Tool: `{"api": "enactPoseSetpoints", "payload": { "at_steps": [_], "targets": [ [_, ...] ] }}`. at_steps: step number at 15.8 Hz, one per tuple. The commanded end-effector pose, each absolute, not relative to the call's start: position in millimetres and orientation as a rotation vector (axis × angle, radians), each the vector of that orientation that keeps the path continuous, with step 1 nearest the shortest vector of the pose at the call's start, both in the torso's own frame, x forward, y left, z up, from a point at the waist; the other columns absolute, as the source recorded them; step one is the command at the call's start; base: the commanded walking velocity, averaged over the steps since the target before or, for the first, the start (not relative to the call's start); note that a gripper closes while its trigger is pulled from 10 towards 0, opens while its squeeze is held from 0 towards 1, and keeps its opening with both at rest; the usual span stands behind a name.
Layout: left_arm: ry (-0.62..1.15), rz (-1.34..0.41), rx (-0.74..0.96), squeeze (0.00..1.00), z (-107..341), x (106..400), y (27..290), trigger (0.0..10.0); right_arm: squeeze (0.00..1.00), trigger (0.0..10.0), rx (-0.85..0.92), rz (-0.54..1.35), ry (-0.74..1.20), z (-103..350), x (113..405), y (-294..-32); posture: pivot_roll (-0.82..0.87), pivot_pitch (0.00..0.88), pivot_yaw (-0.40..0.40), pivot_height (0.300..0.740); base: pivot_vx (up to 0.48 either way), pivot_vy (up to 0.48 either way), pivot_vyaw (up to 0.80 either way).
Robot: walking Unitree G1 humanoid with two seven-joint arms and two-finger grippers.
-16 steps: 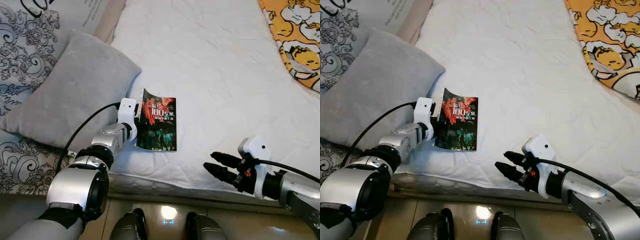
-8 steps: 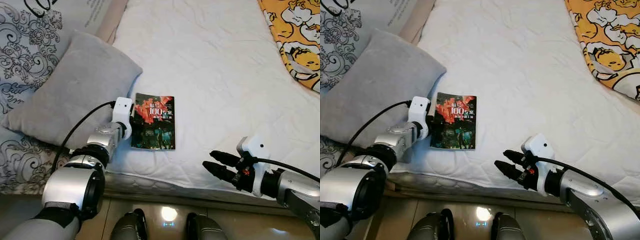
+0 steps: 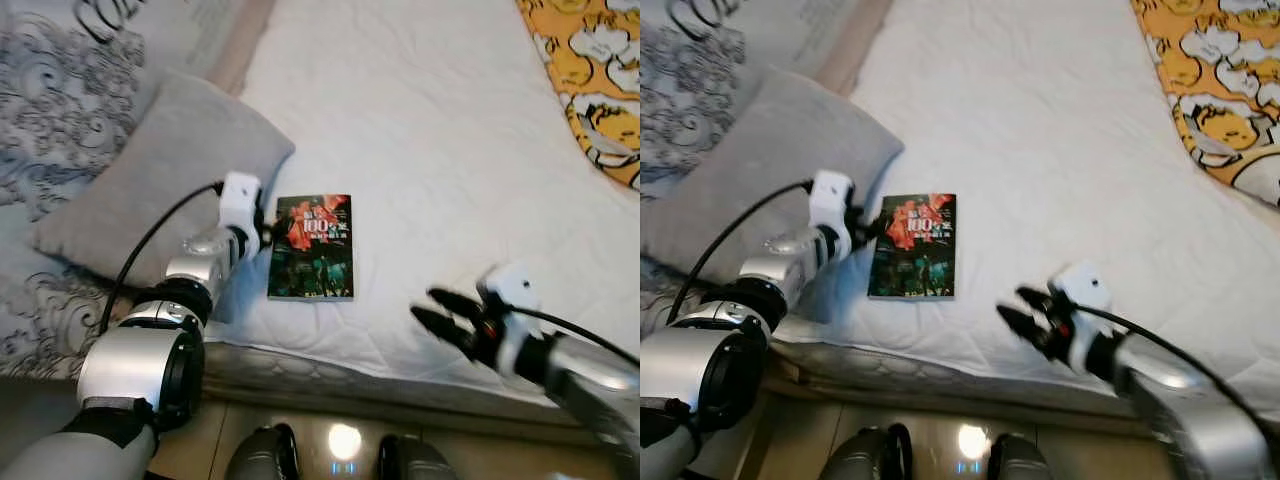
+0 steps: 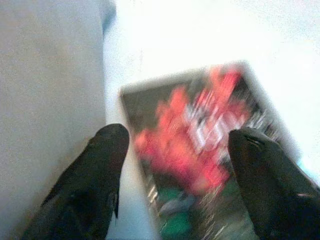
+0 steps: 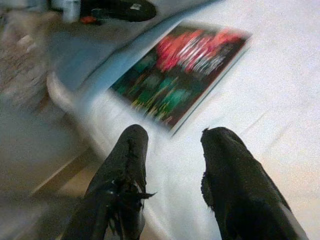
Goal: Clean up the room
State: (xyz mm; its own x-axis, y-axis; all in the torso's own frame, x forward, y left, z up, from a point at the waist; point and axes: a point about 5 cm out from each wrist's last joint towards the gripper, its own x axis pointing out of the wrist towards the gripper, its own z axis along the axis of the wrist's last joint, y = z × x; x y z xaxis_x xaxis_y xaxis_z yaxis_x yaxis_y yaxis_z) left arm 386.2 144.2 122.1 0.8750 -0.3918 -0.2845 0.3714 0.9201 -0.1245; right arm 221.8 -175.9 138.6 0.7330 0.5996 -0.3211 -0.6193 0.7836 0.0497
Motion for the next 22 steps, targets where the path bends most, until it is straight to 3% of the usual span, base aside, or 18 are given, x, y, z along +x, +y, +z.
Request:
{"api": "enactPoseSetpoints", "payload": {
  "at_steps": [1, 2, 3, 5, 9, 13, 22],
  "targets": [
    [0.276, -0.431, -0.16, 0.44, 130, 388, 139, 10.0, 0.0, 10.0, -0.083, 0.622, 0.302, 135, 227, -169, -0.13, 0.031, 0.09, 0.74, 0.0, 0.0, 0.0],
    [0.293, -0.443, -0.167, 0.44, 128, 386, 137, 10.0, 0.0, 10.0, -0.084, 0.606, 0.294, 133, 229, -167, -0.12, 0.016, 0.09, 0.74, 0.0, 0.0, 0.0],
    [0.272, -0.467, -0.187, 0.0, 123, 380, 131, 10.0, 0.0, 10.0, -0.088, 0.559, 0.28, 130, 235, -163, -0.1, 0.0, 0.087, 0.74, 0.0, 0.0, 0.0],
    [0.157, -0.472, -0.172, 0.0, 126, 359, 128, 10.0, 0.0, 10.0, -0.073, 0.458, 0.248, 129, 247, -157, -0.08, 0.0, 0.074, 0.74, 0.0, 0.0, 0.0],
    [0.053, -0.319, -0.094, 0.0, 140, 325, 150, 10.0, 0.0, 10.0, -0.057, 0.313, 0.24, 116, 256, -148, -0.03, 0.0, 0.041, 0.74, 0.0, -0.1, 0.0],
    [0.098, -0.214, 0.004, 0.0, 129, 291, 165, 10.0, 0.0, 10.0, -0.066, 0.279, 0.219, 112, 259, -147, -0.01, 0.0, 0.026, 0.74, 0.0, -0.419, 0.0],
    [0.163, -0.087, 0.043, 0.0, 120, 263, 175, 10.0, 0.0, 10.0, -0.05, 0.215, 0.206, 103, 255, -143, 0.0, 0.0, 0.001, 0.74, 0.0, -0.422, 0.0]
  ]
}}
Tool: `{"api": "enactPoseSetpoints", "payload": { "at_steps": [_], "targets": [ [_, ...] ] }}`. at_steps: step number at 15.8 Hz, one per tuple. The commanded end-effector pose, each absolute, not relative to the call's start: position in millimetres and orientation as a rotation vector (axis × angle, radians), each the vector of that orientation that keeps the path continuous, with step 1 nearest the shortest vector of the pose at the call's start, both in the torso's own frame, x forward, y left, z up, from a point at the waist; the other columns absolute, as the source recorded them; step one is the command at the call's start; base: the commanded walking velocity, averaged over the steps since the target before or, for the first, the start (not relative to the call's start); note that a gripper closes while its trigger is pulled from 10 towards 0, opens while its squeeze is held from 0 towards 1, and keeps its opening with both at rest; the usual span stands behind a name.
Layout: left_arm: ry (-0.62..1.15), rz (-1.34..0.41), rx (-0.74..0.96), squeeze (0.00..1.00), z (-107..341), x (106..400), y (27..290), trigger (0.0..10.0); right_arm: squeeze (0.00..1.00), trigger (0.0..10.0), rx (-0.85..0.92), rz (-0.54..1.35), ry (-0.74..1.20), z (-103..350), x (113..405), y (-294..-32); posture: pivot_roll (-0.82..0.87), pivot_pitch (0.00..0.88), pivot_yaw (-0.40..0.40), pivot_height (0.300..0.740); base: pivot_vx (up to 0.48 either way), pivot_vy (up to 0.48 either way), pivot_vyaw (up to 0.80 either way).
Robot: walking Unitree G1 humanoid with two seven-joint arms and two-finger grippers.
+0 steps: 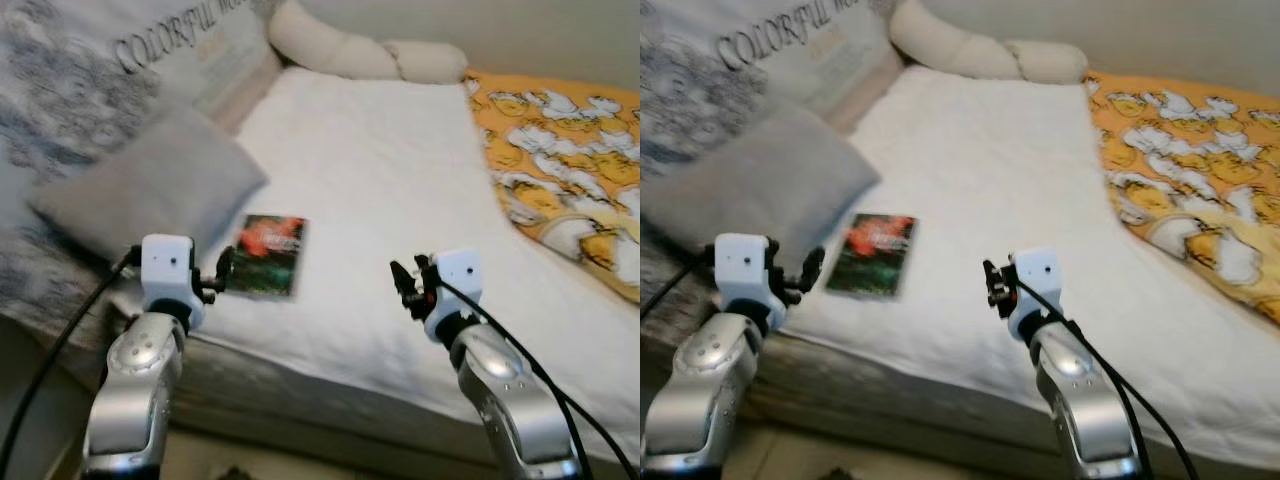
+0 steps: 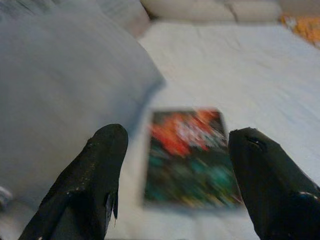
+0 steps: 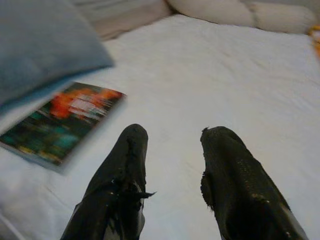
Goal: Clean up the room
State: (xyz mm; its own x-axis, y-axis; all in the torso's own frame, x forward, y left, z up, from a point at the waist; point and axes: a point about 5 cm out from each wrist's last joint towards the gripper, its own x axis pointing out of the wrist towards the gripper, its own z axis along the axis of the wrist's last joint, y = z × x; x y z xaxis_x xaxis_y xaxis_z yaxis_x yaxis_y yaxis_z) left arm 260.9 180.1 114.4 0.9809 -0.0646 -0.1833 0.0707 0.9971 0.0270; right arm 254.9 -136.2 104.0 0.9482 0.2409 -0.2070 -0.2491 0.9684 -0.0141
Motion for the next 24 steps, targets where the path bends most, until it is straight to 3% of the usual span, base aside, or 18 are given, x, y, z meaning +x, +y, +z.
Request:
{"api": "enactPoseSetpoints", "payload": {
  "at_steps": [1, 12, 16, 24],
  "targets": [
    [0.164, -0.08, 0.04, 0.0, 120.9, 262.8, 174.5, 10.0, 0.0, 10.0, -0.05, 0.205, 0.208, 102.2, 255.3, -144.5, 0.0, 0.0, 0.001, 0.74, 0.0, -0.42, 0.0],
    [0.158, -0.091, 0.053, 0.0, 124.6, 268.9, 170.8, 10.0, 0.0, 10.0, -0.056, 0.158, 0.197, 101.8, 260.7, -149.6, -0.01, 0.0, 0.014, 0.74, 0.0, -0.421, 0.0],
    [0.159, -0.088, 0.061, 0.0, 124.7, 268.8, 171.1, 10.0, 0.0, 10.0, -0.045, 0.154, 0.201, 101.6, 261.9, -149.9, -0.01, 0.0, 0.012, 0.74, 0.0, -0.421, 0.74],
    [0.165, -0.089, 0.077, 0.0, 124.2, 268.2, 172.7, 10.0, 0.0, 10.0, -0.037, 0.134, 0.209, 99.9, 261.8, -152.6, -0.01, 0.0, 0.018, 0.74, 0.0, -0.42, 0.0]
  ]
}}
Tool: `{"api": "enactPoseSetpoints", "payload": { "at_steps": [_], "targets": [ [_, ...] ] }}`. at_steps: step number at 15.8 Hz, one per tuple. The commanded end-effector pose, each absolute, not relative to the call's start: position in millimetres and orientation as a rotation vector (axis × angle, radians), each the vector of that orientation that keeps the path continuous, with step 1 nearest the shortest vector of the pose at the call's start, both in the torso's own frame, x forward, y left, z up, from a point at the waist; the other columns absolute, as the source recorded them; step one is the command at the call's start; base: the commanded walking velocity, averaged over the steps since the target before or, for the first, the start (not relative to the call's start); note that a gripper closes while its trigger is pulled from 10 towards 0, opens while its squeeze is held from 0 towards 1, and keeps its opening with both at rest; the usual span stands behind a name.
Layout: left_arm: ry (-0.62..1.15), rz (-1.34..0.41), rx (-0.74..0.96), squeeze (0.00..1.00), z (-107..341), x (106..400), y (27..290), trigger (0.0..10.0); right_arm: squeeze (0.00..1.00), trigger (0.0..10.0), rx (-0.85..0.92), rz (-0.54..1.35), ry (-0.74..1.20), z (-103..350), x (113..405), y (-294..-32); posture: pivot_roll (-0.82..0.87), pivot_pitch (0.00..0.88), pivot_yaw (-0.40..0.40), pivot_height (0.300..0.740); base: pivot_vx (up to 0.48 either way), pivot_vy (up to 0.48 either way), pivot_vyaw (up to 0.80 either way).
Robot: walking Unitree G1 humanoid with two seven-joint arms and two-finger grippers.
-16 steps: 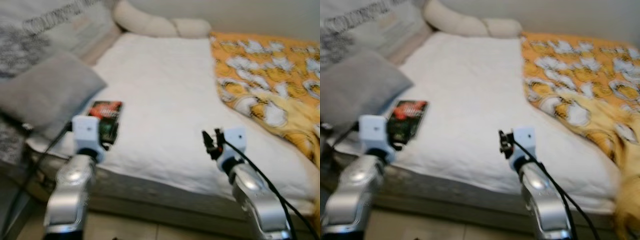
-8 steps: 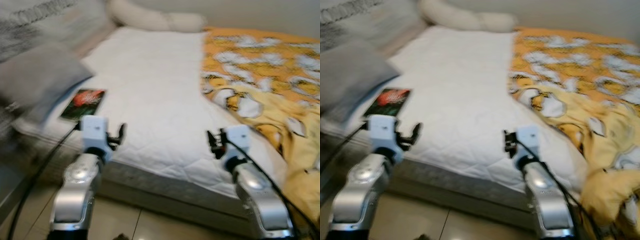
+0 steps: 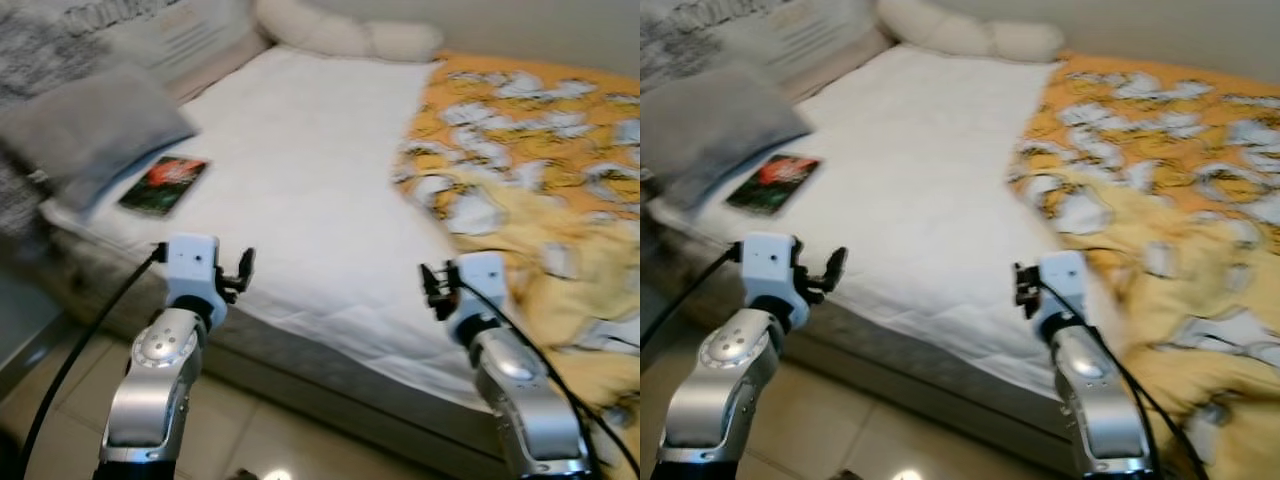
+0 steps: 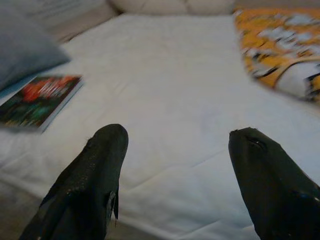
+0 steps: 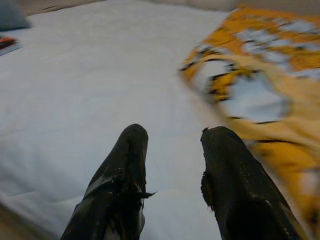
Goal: Clean up the room
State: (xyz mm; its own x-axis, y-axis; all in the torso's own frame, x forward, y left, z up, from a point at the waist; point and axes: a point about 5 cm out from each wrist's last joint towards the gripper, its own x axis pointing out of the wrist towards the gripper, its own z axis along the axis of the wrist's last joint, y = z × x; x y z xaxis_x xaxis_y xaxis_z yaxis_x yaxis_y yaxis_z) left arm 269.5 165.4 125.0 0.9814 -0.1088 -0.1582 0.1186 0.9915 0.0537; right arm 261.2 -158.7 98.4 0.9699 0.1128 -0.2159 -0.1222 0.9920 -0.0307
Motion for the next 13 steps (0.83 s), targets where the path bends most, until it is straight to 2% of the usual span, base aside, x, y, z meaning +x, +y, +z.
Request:
{"api": "enactPoseSetpoints", "payload": {
  "at_steps": [1, 9, 13],
  "targets": [
    [0.166, -0.089, 0.079, 0.0, 124.2, 267.7, 173.1, 10.0, 0.0, 10.0, -0.035, 0.133, 0.21, 99.6, 261.3, -152.4, -0.02, 0.0, 0.018, 0.74, 0.0, -0.42, 0.0],
    [0.17, -0.091, 0.086, 0.0, 123.4, 265.7, 174.6, 10.0, 0.0, 10.0, -0.036, 0.158, 0.228, 97.0, 257.5, -150.2, -0.02, 0.0, 0.021, 0.74, 0.0, -0.421, 0.0],
    [0.173, -0.087, 0.087, 0.0, 122.6, 263.6, 175.5, 10.0, 0.0, 10.0, -0.044, 0.205, 0.237, 95.2, 255.8, -144.6, -0.01, 0.0, 0.018, 0.74, 0.0, -0.422, 0.71]
  ]
}}
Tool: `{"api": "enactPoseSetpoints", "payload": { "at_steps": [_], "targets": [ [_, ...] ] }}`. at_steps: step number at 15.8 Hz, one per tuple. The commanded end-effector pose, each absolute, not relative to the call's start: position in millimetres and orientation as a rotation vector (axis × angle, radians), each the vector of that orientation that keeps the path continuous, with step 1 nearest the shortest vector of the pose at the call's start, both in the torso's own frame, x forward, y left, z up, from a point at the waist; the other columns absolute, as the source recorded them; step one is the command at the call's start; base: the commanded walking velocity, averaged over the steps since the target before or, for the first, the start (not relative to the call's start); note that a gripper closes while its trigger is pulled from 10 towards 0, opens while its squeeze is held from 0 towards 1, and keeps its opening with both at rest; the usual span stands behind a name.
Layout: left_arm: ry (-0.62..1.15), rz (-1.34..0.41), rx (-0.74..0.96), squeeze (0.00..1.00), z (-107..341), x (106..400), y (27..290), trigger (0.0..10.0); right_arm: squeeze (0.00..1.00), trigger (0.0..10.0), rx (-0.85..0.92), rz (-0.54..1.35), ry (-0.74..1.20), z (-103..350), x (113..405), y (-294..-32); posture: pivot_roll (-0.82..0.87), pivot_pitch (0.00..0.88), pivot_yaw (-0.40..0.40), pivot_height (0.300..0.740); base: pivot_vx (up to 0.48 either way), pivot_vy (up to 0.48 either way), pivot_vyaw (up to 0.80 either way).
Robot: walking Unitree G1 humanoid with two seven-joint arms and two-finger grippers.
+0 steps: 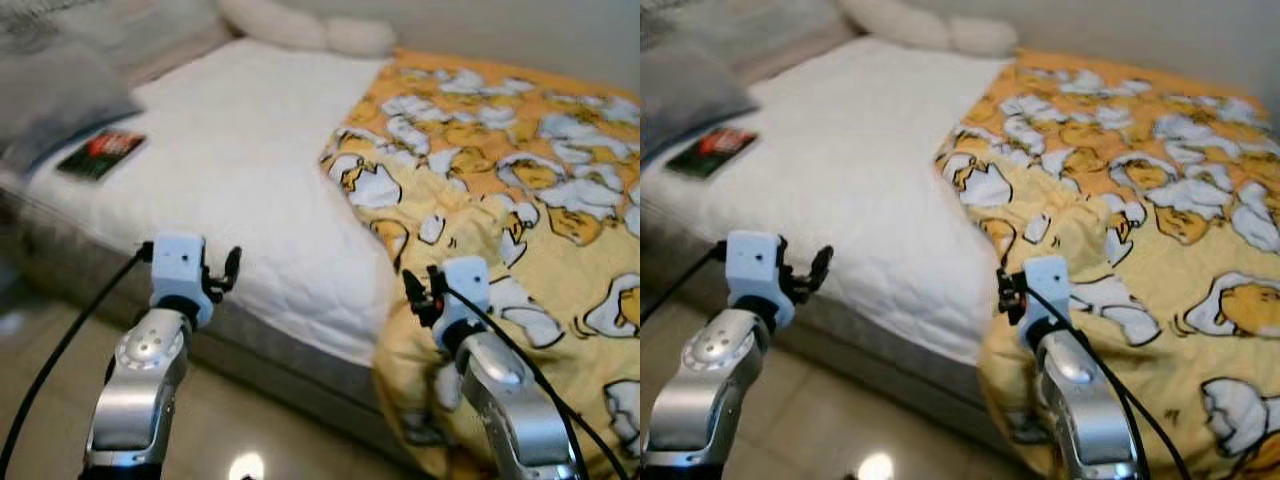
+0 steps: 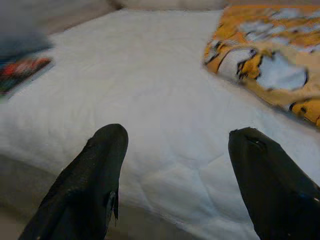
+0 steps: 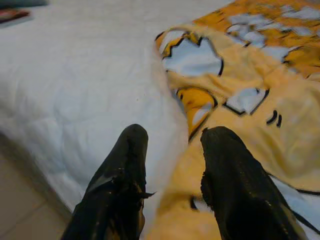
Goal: Clean up the room
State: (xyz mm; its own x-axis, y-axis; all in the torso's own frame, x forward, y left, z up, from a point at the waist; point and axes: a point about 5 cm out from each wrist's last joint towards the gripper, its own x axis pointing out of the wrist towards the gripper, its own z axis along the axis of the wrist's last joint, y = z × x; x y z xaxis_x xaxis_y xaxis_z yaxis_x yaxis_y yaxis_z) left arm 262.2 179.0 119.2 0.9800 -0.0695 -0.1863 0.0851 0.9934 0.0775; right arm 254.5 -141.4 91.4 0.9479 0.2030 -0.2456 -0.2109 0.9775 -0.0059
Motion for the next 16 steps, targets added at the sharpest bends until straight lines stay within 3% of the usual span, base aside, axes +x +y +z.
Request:
{"api": "enactPoseSetpoints", "payload": {
  "at_steps": [1, 11, 16],
  "targets": [
    [0.175, -0.086, 0.087, 0.0, 122, 262, 176, 10.0, 0.0, 10.0, -0.034, 0.206, 0.244, 94, 255, -144, -0.01, 0.0, 0.015, 0.74, 0.0, -0.42, 0.48],
    [0.187, -0.072, 0.101, 0.0, 118, 254, 180, 10.0, 0.0, 10.0, -0.029, 0.274, 0.288, 88, 251, -142, -0.01, 0.0, -0.005, 0.74, 0.0, -0.414, 0.0],
    [0.196, -0.272, 0.076, 0.0, 115, 242, 163, 10.0, 0.0, 10.0, 0.021, 0.262, 0.341, 85, 251, -147, -0.01, 0.0, -0.01, 0.74, 0.0, 0.0, 0.0]
  ]
}}
